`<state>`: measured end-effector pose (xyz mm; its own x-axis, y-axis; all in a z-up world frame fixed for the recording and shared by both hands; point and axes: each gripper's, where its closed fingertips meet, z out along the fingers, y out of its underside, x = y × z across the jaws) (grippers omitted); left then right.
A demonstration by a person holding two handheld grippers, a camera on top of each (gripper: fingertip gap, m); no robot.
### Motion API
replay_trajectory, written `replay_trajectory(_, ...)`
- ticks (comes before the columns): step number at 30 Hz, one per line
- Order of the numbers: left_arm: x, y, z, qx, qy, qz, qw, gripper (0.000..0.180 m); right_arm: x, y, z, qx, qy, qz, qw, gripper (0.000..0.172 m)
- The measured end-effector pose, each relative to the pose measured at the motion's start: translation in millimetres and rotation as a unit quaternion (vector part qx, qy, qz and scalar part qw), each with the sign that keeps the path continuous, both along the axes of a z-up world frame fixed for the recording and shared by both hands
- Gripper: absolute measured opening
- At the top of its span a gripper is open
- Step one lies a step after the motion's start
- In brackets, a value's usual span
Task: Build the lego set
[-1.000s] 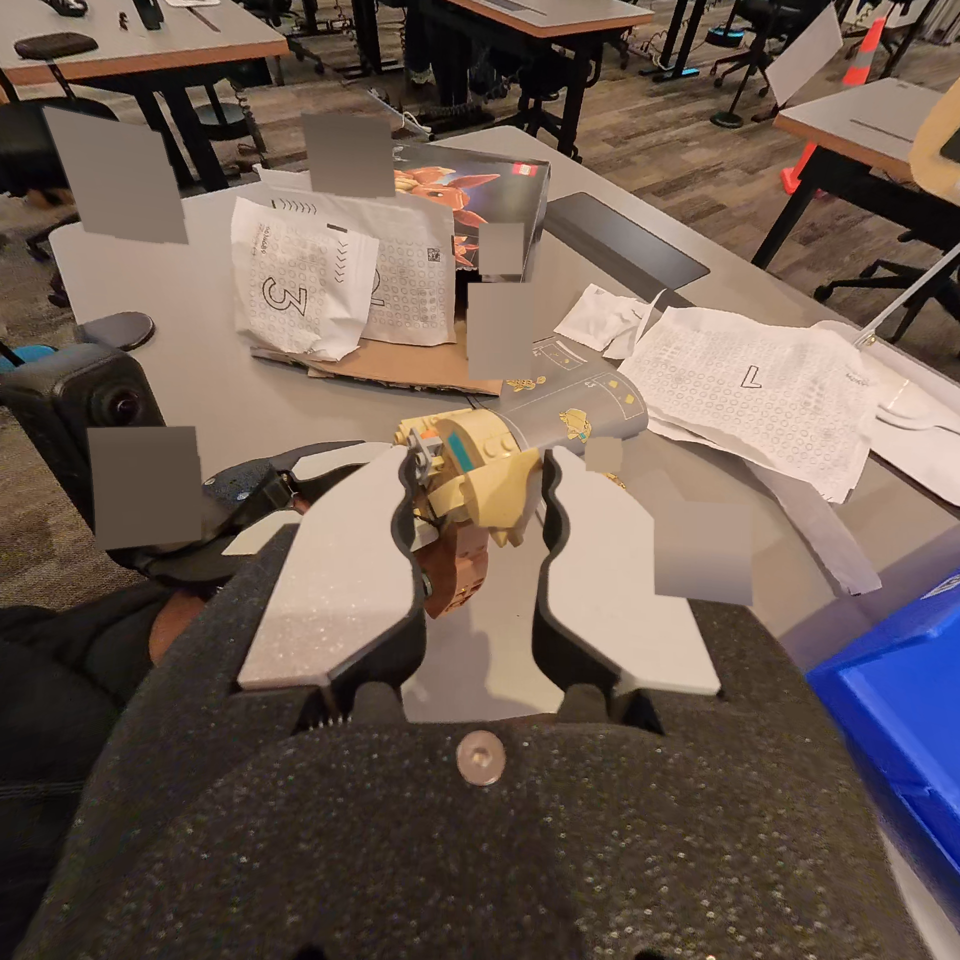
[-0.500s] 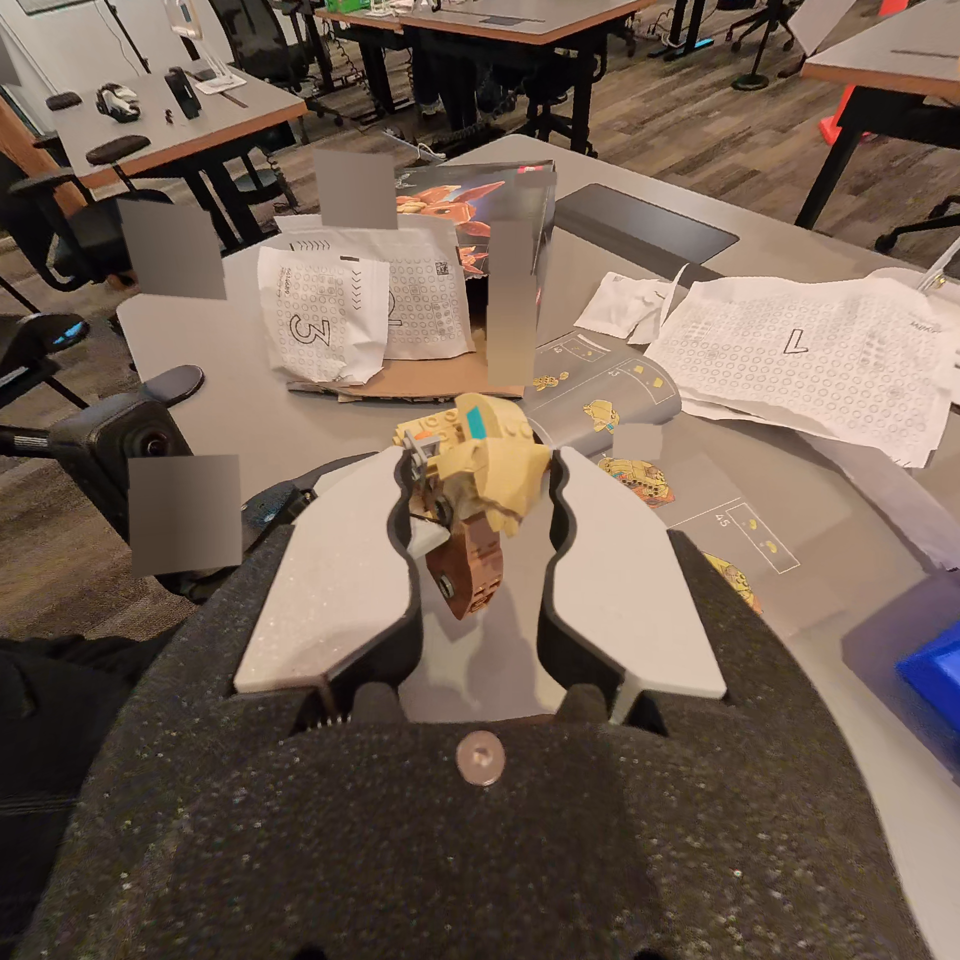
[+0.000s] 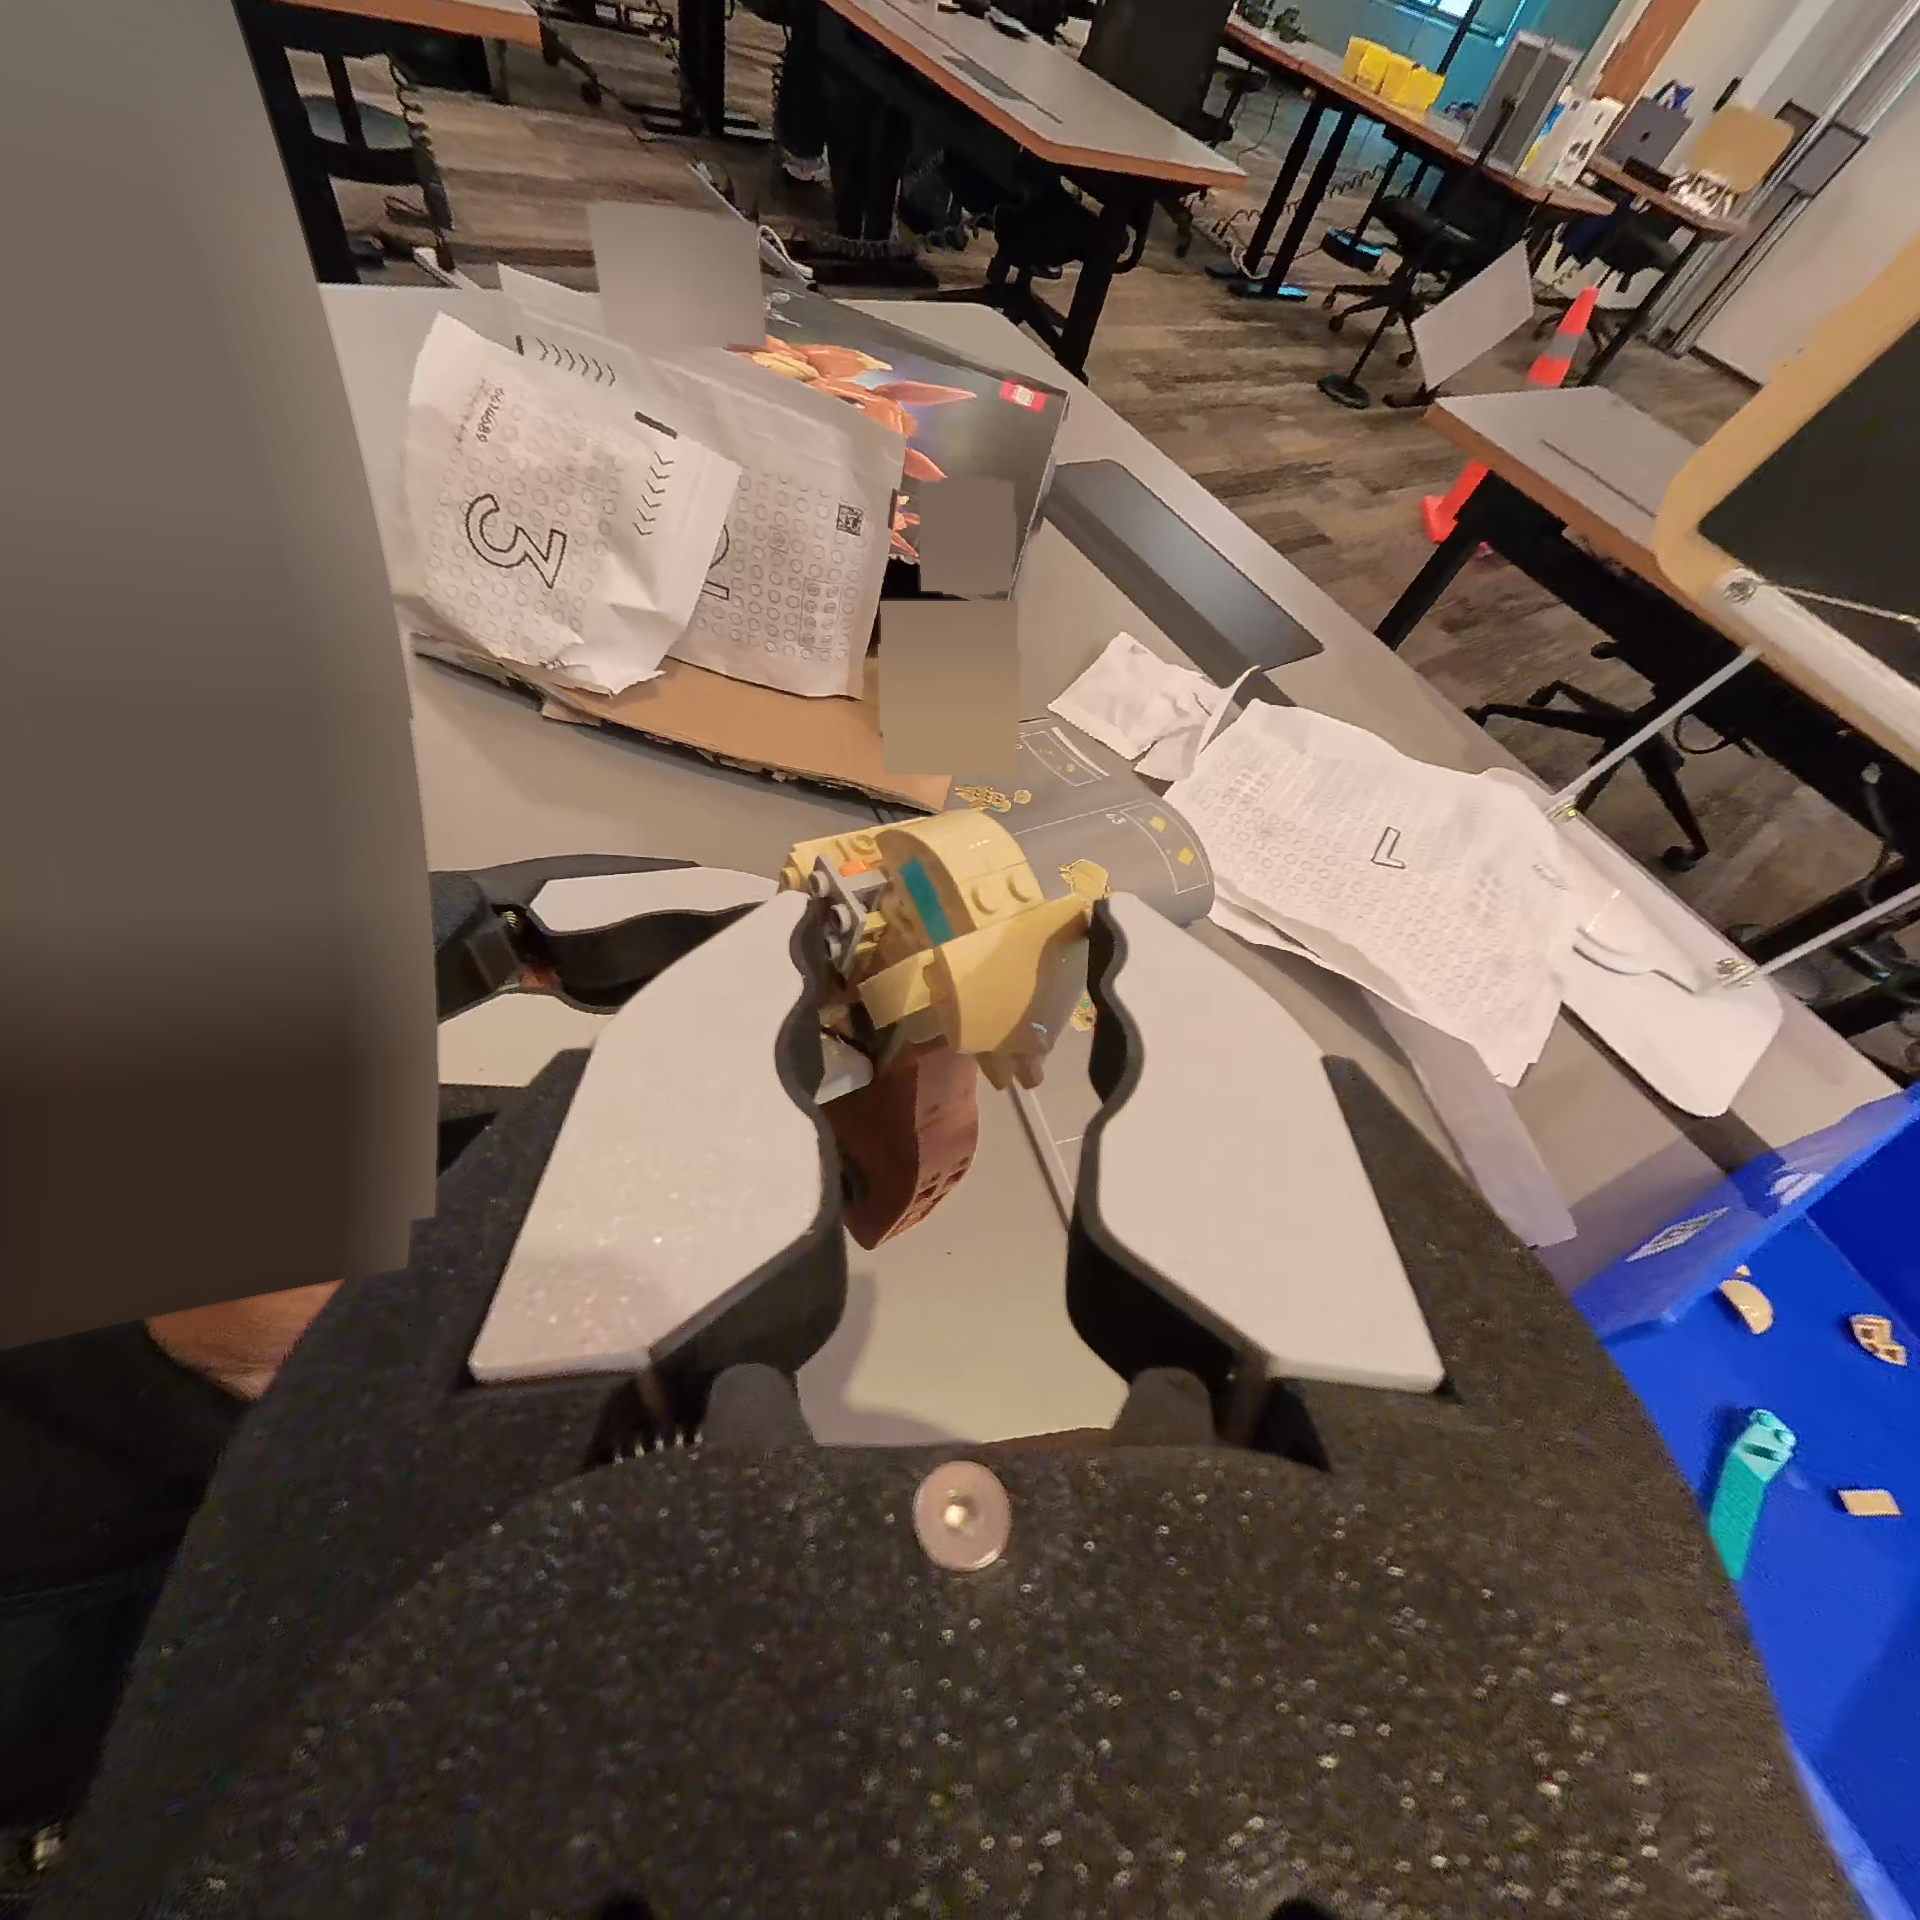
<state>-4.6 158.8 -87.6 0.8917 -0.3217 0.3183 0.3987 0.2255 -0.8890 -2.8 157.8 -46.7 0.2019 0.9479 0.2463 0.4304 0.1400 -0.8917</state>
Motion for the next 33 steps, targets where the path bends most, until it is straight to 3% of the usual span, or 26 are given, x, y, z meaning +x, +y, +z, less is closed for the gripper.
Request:
replay_trajectory(14, 1.6, 0.9, -3.8, -0.017, 0.031, 0.012, 0.999, 0.035, 3.5, -3.9, -2.1, 0.075, -0.067, 0.036, 0.994, 0.050)
replay_trajectory(21, 1.7, 3.3, -6.9, -0.033, 0.039, 0.016, 0.999, 0.034, 4.6, -4.7, -3.6, 0.134, -0.092, 0.050, 0.985, 0.041)
replay_trajectory(33, 4.7, 5.9, -8.8, -0.041, 0.048, 0.012, 0.998, 0.034, 7.7, 1.2, -8.8, 0.028, -0.100, 0.071, 0.992, 0.043)
